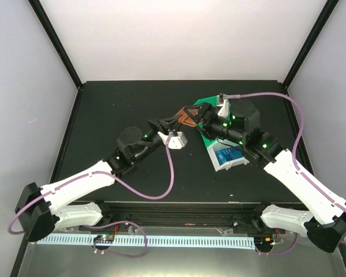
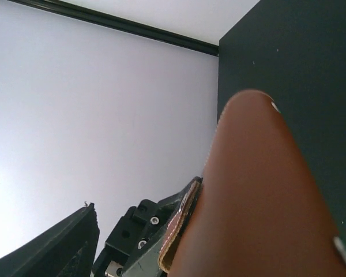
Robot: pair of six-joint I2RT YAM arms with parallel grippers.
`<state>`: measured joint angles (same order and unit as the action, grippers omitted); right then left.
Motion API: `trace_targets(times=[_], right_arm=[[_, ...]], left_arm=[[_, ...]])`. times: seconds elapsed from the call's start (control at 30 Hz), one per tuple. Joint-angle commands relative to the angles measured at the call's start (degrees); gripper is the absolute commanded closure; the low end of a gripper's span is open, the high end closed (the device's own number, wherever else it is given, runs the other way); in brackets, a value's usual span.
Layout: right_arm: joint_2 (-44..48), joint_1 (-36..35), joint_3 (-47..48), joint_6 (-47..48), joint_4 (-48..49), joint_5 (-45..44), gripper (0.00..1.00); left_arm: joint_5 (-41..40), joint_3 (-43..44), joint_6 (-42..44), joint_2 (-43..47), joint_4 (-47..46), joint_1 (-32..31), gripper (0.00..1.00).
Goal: Put the credit cards into the card holder
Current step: Pick up the card holder from the center of the board, then open the card holder at the center of the board.
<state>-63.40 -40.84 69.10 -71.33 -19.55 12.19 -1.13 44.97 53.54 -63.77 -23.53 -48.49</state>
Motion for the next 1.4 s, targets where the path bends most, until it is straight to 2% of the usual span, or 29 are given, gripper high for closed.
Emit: trace_targets(times=[0.0, 0.2, 0.33, 0.57, 0.6, 0.63, 0.7, 0.73, 0.8, 0.97, 1.03, 1.2, 1.37], right_arm=[[0.02, -0.12, 0.54, -6.51, 1.9, 1.47, 0.28], [1.86, -0.1, -0.7, -6.85, 0.25, -1.11, 0.49], [3.57, 0.1, -2.39, -6.91, 0.52, -2.67, 0.61], [3.92, 0.97, -3.4, -5.41, 2.71, -1.63, 0.91], [3.96, 1.08, -3.77, -4.67, 4.14, -1.31, 0.95], [4.06, 1.27, -4.01, -3.74, 5.65, -0.97, 0.97], [4.25, 1.6, -3.98, -0.63, 8.36, -1.4, 0.99], [4.36, 1.68, -3.71, 1.43, 9.02, -1.99, 0.99], [4.74, 1.73, -3.3, 5.59, 10.74, -3.21, 0.99], [5.07, 1.84, -1.03, 16.94, 14.52, -5.16, 0.99], [4.95, 1.85, -0.69, 20.88, 16.96, -3.5, 0.99], [5.18, 1.87, -2.21, 24.27, 25.17, 5.31, 0.99], [5.17, 1.84, -5.17, 21.76, 33.45, 14.14, 0.99]], left_arm=[[-0.25, 1.03, 16.01, -1.46, -10.79, -0.29, 0.98], [-2.82, -1.2, 21.12, -1.66, -13.95, -0.1, 0.98], [-2.38, -2.28, 20.83, -1.2, -14.44, 0.15, 0.98], [-2.02, -2.79, 18.34, -0.82, -14.45, 0.15, 0.98], [-2.26, -2.78, 16.69, -0.57, -14.33, 0.13, 0.91], [-2.86, -2.85, 14.16, -0.21, -14.38, 0.07, 0.71], [-4.84, -3.03, 7.47, 1.47, -13.78, 0.05, 0.35], [-5.65, -3.0, 3.82, 2.75, -12.47, 0.06, 0.24], [-6.2, -2.19, -6.37, 6.42, -5.99, 0.03, 0.12], [-6.78, 5.42, -42.28, 11.86, 16.99, 0.11, 0.05], [-2.43, 8.78, -54.54, 12.18, 24.68, 0.39, 0.04], [11.31, 9.63, -82.91, 13.29, 22.21, 0.63, 0.02], [15.36, 9.92, -99.28, 11.5, 17.0, 1.16, 0.01]])
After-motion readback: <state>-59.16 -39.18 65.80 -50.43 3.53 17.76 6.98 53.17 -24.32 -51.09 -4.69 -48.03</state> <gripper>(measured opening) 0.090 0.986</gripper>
